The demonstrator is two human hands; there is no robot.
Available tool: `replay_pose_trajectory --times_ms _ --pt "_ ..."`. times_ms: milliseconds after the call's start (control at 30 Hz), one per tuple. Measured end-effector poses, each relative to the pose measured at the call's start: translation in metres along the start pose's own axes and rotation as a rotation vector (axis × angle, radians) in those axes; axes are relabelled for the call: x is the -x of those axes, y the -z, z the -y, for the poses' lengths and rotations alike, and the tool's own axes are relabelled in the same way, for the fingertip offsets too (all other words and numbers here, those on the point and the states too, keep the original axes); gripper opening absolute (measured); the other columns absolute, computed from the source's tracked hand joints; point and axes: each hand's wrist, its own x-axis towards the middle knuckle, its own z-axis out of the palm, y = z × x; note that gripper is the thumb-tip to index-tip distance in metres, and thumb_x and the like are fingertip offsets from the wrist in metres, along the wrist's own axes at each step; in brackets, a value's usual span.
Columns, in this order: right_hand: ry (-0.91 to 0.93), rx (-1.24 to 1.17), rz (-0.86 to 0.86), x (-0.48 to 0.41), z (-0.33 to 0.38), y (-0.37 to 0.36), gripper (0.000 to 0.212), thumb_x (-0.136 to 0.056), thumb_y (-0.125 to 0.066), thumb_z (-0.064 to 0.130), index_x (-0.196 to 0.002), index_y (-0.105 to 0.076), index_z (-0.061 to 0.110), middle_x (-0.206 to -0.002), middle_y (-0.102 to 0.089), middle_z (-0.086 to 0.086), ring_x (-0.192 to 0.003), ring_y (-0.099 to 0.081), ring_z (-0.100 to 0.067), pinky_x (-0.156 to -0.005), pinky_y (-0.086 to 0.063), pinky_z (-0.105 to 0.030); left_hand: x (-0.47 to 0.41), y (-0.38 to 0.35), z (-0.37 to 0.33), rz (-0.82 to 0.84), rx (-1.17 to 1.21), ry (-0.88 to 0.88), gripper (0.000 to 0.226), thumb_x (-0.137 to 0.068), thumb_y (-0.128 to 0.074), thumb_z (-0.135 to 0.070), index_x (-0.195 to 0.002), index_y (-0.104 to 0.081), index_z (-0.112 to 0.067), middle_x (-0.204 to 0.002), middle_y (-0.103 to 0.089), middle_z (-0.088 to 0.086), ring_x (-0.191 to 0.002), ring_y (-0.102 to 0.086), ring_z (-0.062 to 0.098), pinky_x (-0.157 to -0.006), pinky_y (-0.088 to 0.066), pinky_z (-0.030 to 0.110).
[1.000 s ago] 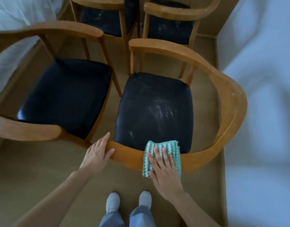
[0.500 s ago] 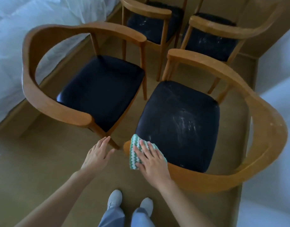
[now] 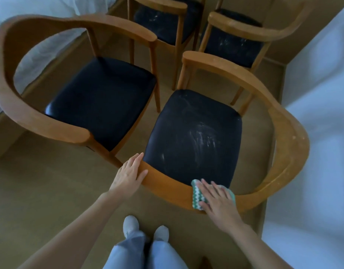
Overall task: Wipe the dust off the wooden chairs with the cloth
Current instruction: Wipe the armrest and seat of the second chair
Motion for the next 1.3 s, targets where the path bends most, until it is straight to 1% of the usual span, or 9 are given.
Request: replay_pose_trajectory --times_ms 100,233,333,433,700,800,1033,1133,1300 --pt "0.065 -0.065 0.009 -0.035 0.056 0.001 0.082 -0.071 0.024 0.072 -0.144 0.015 0.036 -0.158 -0.005 0.012 -0.146 -0.008 -0.014 -0.115 -0.009 -0.033 -0.002 0.002 0.011 0.005 0.01 0.014 0.061 -0.098 -0.039 -0.038 -0.15 -0.012 -0.022 -0.155 -0.017 -0.001 -0.141 -0.02 0.02 -0.115 -0.02 0.036" --pt "0.123 -0.17 0.033 -0.095 0.118 0.013 0.059 -0.1 -0.026 0.048 -0.151 -0.002 0.031 -0.156 -0.019 0.01 -0.14 -0.026 -0.014 -0.106 -0.027 -0.037 -0.006 0.007 0.028 0.007 0.034 0.033 0.059 -0.098 -0.04 -0.038 -0.15 -0.017 -0.021 -0.155 -0.02 0.0 -0.14 -0.023 0.02 -0.113 -0.02 0.034" --pt "0.091 -0.324 0.108 -0.124 0.137 0.025 0.057 -0.099 -0.038 0.042 -0.149 -0.011 0.035 -0.15 -0.035 0.006 -0.131 -0.042 -0.018 -0.103 -0.036 -0.039 -0.012 0.011 0.036 0.037 0.034 0.037 0.055 -0.098 -0.037 -0.039 -0.148 -0.02 -0.022 -0.154 -0.021 0.0 -0.139 -0.025 0.02 -0.113 -0.021 0.033" --pt "0.086 -0.427 0.183 -0.127 0.132 0.029 0.056 -0.099 -0.041 0.041 -0.148 -0.015 0.037 -0.148 -0.038 0.007 -0.128 -0.044 -0.017 -0.103 -0.037 -0.037 -0.018 0.015 0.038 0.044 0.044 0.037 0.055 -0.098 -0.037 -0.04 -0.148 -0.023 -0.023 -0.154 -0.021 -0.002 -0.137 -0.029 0.019 -0.113 -0.022 0.034" --pt "0.047 -0.367 0.324 -0.072 0.043 0.026 0.054 -0.098 -0.042 0.044 -0.147 -0.021 0.038 -0.143 -0.043 0.012 -0.124 -0.046 -0.008 -0.1 -0.039 -0.03 -0.019 0.001 0.019 0.041 0.082 0.101 0.059 -0.096 -0.039 -0.045 -0.148 -0.019 -0.024 -0.154 -0.02 -0.003 -0.139 -0.024 0.018 -0.113 -0.021 0.032" --pt "0.087 -0.394 0.363 -0.072 0.028 0.027 0.052 -0.097 -0.042 0.046 -0.145 -0.023 0.041 -0.138 -0.049 0.013 -0.12 -0.05 -0.007 -0.099 -0.041 -0.031 -0.015 -0.01 0.006 -0.089 0.041 0.176 0.063 -0.095 -0.039 -0.048 -0.148 -0.018 -0.024 -0.154 -0.023 -0.004 -0.141 -0.022 0.018 -0.114 -0.016 0.033" --pt "0.243 -0.475 0.377 -0.114 0.062 0.025 0.056 -0.098 -0.041 0.041 -0.149 -0.018 0.034 -0.147 -0.04 0.006 -0.129 -0.043 -0.015 -0.105 -0.036 -0.034 -0.003 -0.04 -0.015 -0.378 0.192 0.473 0.061 -0.094 -0.045 -0.045 -0.146 -0.026 -0.02 -0.151 -0.03 0.002 -0.141 -0.022 0.018 -0.114 -0.016 0.036" --pt "0.267 -0.53 0.354 -0.134 0.092 0.026 0.056 -0.1 -0.038 0.037 -0.151 -0.015 0.03 -0.152 -0.032 0.004 -0.135 -0.037 -0.018 -0.107 -0.033 -0.035 -0.006 -0.044 -0.018 -0.393 0.258 0.507 0.054 -0.096 -0.048 -0.034 -0.145 -0.03 -0.019 -0.149 -0.035 0.003 -0.138 -0.028 0.022 -0.111 -0.024 0.038" --pt "0.292 -0.63 0.367 -0.156 0.115 0.028 0.055 -0.1 -0.04 0.033 -0.15 -0.016 0.033 -0.154 -0.028 0.005 -0.137 -0.034 -0.021 -0.109 -0.029 -0.035 -0.014 -0.035 -0.006 -0.343 0.213 0.526 0.037 -0.101 -0.034 -0.024 -0.137 -0.043 -0.021 -0.141 -0.044 0.001 -0.134 -0.033 0.022 -0.106 -0.028 0.039"
